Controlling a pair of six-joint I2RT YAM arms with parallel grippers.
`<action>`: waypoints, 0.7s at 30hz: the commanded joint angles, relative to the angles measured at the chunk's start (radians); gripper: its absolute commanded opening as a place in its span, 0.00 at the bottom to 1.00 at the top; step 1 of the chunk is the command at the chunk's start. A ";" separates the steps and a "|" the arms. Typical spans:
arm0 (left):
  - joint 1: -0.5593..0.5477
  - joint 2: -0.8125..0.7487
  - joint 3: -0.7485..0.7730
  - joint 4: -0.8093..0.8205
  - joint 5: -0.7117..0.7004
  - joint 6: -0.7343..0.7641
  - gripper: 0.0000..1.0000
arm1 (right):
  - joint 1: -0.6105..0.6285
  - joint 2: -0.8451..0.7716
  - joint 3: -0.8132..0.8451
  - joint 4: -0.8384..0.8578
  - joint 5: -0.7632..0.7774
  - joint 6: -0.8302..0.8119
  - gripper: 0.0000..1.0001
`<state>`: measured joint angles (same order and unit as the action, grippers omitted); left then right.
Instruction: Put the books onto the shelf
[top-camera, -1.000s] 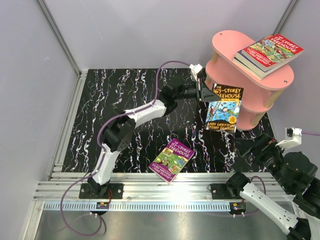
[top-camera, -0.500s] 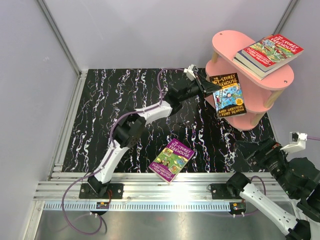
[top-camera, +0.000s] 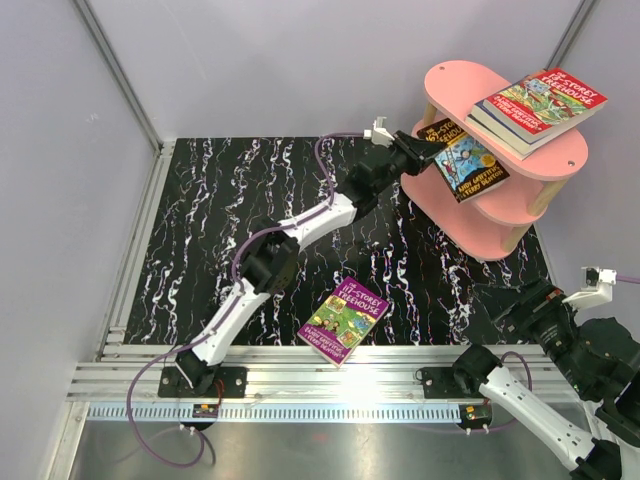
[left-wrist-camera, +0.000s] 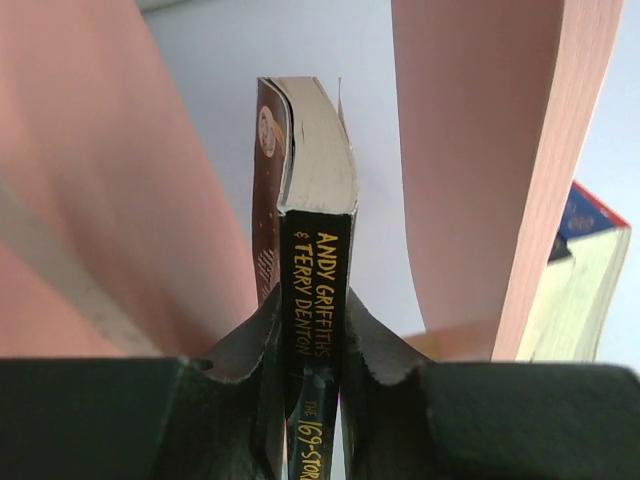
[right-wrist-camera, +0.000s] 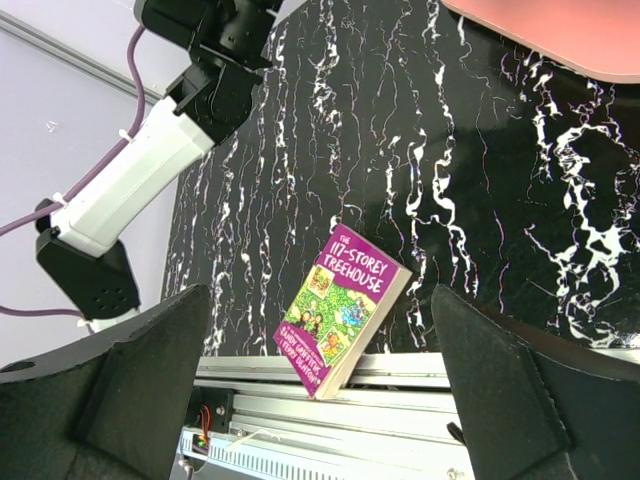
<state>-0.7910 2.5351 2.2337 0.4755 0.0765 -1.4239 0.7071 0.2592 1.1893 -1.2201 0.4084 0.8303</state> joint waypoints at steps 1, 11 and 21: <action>-0.017 0.045 0.153 -0.062 -0.073 0.012 0.09 | 0.002 -0.008 0.010 -0.015 0.036 0.009 1.00; -0.040 0.048 0.155 -0.222 -0.182 0.054 0.67 | 0.003 -0.014 0.004 -0.024 0.043 0.010 1.00; -0.067 -0.127 0.110 -0.626 -0.333 0.120 0.99 | 0.003 -0.017 -0.011 -0.022 0.040 0.018 1.00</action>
<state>-0.8539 2.4962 2.3531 0.0219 -0.1749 -1.3582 0.7071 0.2470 1.1824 -1.2491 0.4107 0.8314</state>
